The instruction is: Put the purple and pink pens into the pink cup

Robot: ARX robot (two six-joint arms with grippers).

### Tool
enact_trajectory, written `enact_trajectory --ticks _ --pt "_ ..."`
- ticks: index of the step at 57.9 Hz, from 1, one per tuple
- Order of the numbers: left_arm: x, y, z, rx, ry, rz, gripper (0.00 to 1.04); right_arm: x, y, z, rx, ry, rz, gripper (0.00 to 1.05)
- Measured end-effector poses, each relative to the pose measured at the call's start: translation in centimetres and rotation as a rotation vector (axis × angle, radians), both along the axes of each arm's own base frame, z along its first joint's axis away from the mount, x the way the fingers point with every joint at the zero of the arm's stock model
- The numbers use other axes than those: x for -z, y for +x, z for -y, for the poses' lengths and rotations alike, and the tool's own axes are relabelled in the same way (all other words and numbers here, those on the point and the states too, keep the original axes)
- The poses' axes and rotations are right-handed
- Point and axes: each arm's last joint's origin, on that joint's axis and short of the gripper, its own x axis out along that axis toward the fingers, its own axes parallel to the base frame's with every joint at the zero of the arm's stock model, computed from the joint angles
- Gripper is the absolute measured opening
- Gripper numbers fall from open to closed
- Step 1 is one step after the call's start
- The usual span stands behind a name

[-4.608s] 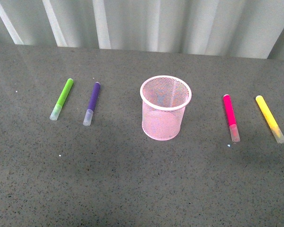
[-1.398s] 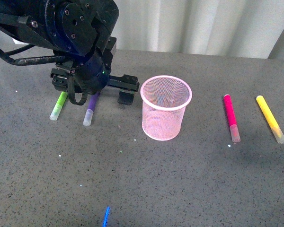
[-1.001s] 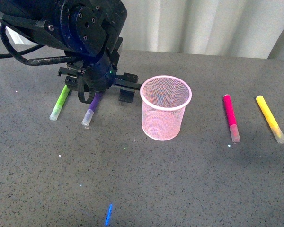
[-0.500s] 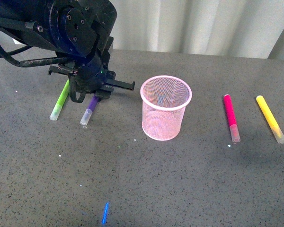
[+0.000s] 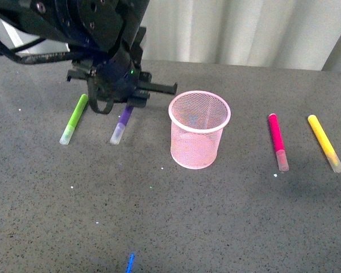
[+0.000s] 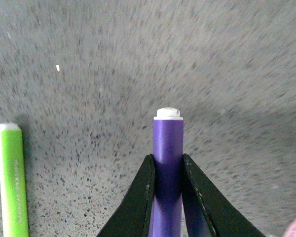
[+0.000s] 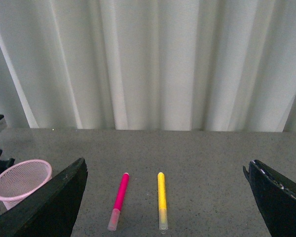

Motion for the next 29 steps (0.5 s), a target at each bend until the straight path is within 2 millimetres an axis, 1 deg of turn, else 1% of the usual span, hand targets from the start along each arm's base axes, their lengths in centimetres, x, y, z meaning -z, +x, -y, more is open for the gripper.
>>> enact_trajectory --ticks 4,6,8,10,11,15,20,25,29 --pt "-2.8 -0.2 0.5 0.016 -0.036 0.082 0.12 0.0 0.0 0.0 0.0 0.0 0.0 0.98" --pt "-4.0 -0.3 0.6 0.02 -0.05 0.122 0.12 0.0 0.0 0.0 0.0 0.0 0.0 0.98" --pt "-4.7 -0.4 0.7 0.023 -0.061 0.149 0.12 0.0 0.0 0.0 0.0 0.0 0.0 0.98" --pt "-6.2 -0.6 0.8 0.026 -0.085 0.206 0.12 0.0 0.0 0.0 0.0 0.0 0.0 0.98" --pt "-6.5 -0.7 0.8 0.028 -0.092 0.219 0.12 0.0 0.0 0.0 0.0 0.0 0.0 0.98" --pt "-9.1 -1.5 0.7 0.019 -0.159 0.356 0.12 0.0 0.0 0.0 0.0 0.0 0.0 0.98" --pt "-10.8 -2.5 0.6 0.025 -0.237 0.471 0.12 0.0 0.0 0.0 0.0 0.0 0.0 0.98" --pt "-11.9 -3.6 0.8 0.038 -0.298 0.573 0.12 0.0 0.0 0.0 0.0 0.0 0.0 0.98" --pt "-12.6 -5.0 1.3 0.055 -0.361 0.663 0.12 0.0 0.0 0.0 0.0 0.0 0.0 0.98"
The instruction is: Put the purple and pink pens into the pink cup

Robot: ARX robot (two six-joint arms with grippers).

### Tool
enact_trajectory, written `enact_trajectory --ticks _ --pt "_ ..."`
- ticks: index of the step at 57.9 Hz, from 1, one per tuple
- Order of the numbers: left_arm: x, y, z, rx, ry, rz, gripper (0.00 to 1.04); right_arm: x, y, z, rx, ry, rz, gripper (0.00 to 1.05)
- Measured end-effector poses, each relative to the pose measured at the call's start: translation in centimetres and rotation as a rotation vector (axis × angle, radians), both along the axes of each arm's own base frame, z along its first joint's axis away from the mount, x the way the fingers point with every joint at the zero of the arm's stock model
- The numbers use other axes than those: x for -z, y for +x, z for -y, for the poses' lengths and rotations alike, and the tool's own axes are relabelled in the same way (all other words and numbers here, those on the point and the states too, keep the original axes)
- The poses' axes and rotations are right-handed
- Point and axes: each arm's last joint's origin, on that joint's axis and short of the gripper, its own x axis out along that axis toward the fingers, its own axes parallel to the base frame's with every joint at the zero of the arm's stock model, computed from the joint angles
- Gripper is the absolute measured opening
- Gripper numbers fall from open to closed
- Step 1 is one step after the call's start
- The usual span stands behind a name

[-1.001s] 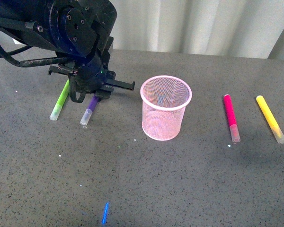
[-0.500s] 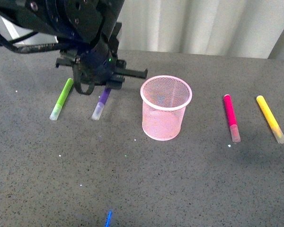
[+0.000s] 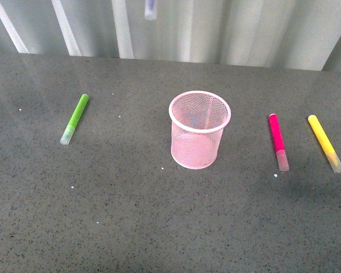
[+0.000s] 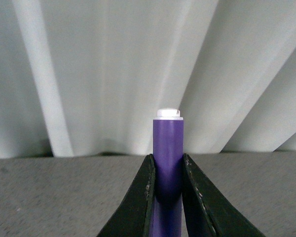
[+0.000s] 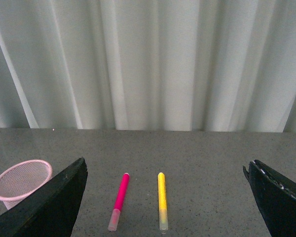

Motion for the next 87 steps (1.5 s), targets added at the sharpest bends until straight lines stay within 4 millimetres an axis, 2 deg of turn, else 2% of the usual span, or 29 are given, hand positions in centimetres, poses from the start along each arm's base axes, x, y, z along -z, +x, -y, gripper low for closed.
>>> enact_trajectory --ticks 8,16,34,44,68,87 --pt "0.5 -2.3 1.2 0.055 -0.086 0.091 0.12 0.0 0.0 0.0 0.0 0.0 0.0 0.98" --pt "2.8 -3.9 2.2 0.102 -0.156 0.113 0.12 0.0 0.0 0.0 0.0 0.0 0.0 0.98" --pt "8.3 -3.6 3.4 0.081 -0.219 0.07 0.12 0.0 0.0 0.0 0.0 0.0 0.0 0.98" --pt "10.3 -3.4 3.5 0.06 -0.23 0.043 0.12 0.0 0.0 0.0 0.0 0.0 0.0 0.98" --pt "12.4 -4.1 3.1 0.022 -0.281 -0.002 0.12 0.0 0.0 0.0 0.0 0.0 0.0 0.98" --pt "12.6 -5.0 4.0 0.031 -0.311 -0.018 0.12 0.0 0.0 0.0 0.0 0.0 0.0 0.98"
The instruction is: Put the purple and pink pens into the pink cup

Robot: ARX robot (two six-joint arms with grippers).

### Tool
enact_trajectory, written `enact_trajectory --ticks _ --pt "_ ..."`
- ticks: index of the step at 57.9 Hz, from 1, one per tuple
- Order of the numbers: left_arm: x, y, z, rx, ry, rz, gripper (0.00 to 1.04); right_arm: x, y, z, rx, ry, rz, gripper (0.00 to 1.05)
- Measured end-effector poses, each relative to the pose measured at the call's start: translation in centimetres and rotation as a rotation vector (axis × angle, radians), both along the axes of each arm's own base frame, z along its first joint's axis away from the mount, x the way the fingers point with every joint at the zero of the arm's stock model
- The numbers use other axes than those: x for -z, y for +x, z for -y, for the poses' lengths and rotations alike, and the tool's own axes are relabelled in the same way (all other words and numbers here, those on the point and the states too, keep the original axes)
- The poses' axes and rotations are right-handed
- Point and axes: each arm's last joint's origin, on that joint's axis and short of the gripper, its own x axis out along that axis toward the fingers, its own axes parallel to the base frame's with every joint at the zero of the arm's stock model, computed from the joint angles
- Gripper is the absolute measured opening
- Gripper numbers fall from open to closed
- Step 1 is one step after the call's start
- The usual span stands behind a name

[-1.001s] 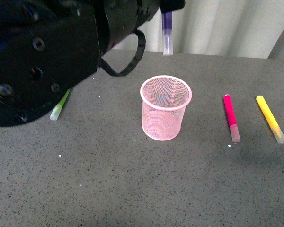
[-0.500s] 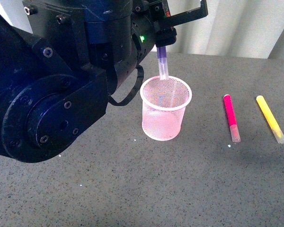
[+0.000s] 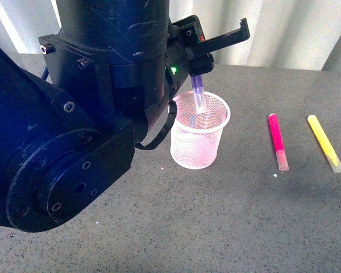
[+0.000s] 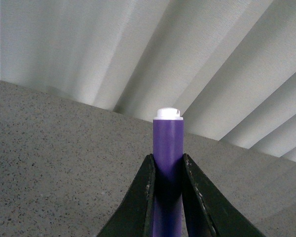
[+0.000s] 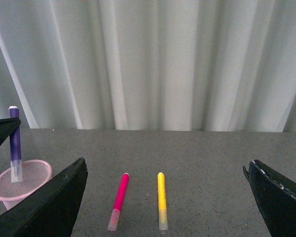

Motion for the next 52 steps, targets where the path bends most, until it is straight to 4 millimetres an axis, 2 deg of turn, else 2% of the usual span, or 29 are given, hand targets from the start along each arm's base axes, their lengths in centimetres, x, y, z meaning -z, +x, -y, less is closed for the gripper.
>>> enact_trajectory --ticks 10,29,37,44,52 --pt "0.1 -0.2 0.2 0.003 0.0 -0.003 0.14 0.0 0.0 0.0 0.0 0.0 0.0 0.98" --pt "0.2 -0.3 0.2 0.012 0.001 -0.008 0.73 0.0 0.0 0.0 0.0 0.0 0.0 0.98" --pt "-0.2 -0.9 -0.5 0.02 0.002 -0.018 0.99 0.0 0.0 0.0 0.0 0.0 0.0 0.98" --pt "-2.3 -1.6 -1.8 0.05 0.008 -0.013 0.98 0.0 0.0 0.0 0.0 0.0 0.0 0.98" --pt "-5.7 -2.8 -4.8 0.102 0.021 0.007 0.98 0.0 0.0 0.0 0.0 0.0 0.0 0.98"
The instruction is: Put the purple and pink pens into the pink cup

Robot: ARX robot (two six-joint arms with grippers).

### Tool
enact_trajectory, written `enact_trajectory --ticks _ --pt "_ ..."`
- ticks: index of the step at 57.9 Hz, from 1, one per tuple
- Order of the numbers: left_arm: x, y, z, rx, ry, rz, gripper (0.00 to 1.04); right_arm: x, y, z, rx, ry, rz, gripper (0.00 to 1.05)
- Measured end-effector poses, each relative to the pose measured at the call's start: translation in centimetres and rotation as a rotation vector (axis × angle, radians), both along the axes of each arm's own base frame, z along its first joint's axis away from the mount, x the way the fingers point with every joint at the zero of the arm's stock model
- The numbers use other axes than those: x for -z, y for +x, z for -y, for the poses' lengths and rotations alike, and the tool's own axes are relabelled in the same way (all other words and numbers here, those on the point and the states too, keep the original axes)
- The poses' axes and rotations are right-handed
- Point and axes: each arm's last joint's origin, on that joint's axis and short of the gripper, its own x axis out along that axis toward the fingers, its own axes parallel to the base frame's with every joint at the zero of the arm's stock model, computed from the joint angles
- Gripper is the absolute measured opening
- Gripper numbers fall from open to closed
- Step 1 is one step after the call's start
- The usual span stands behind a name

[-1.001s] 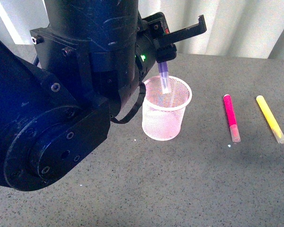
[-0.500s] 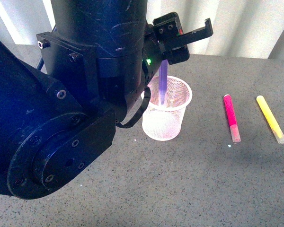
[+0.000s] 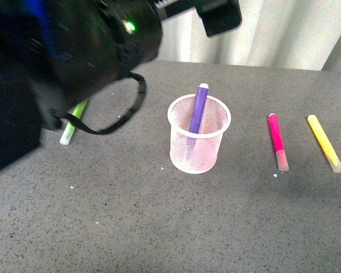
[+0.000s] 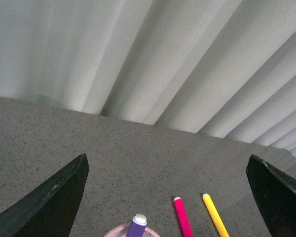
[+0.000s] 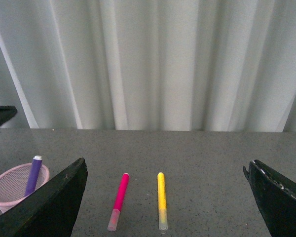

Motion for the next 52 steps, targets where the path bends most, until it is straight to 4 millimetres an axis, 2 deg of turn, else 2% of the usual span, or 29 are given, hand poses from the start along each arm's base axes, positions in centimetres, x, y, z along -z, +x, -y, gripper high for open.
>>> enact_trajectory --ticks 7,18,25,32,34,36,39,45,52 --pt "-2.9 -1.7 -4.4 0.047 -0.012 0.038 0.98 0.0 0.0 0.0 0.0 0.0 0.0 0.98" --pt "-6.5 -4.8 -13.0 0.019 -0.041 0.07 0.98 0.0 0.0 0.0 0.0 0.0 0.0 0.98" --pt "-7.3 -7.0 -17.5 -0.075 -0.049 0.076 0.98 0.0 0.0 0.0 0.0 0.0 0.0 0.98" --pt "-7.1 -9.2 -21.1 -0.154 -0.068 0.08 0.98 0.0 0.0 0.0 0.0 0.0 0.0 0.98" --pt "-6.9 -9.6 -21.6 -0.222 -0.029 0.076 0.94 0.0 0.0 0.0 0.0 0.0 0.0 0.98" --pt "-6.2 -10.4 -22.3 -0.338 0.057 0.068 0.85 0.0 0.0 0.0 0.0 0.0 0.0 0.98" --pt "-5.0 -11.5 -22.7 -0.389 0.203 0.082 0.74 0.0 0.0 0.0 0.0 0.0 0.0 0.98" --pt "-3.4 -13.0 -22.0 -0.412 0.335 0.083 0.56 0.0 0.0 0.0 0.0 0.0 0.0 0.98" --pt "-2.7 -14.0 -20.7 -0.398 0.394 0.099 0.37 0.0 0.0 0.0 0.0 0.0 0.0 0.98"
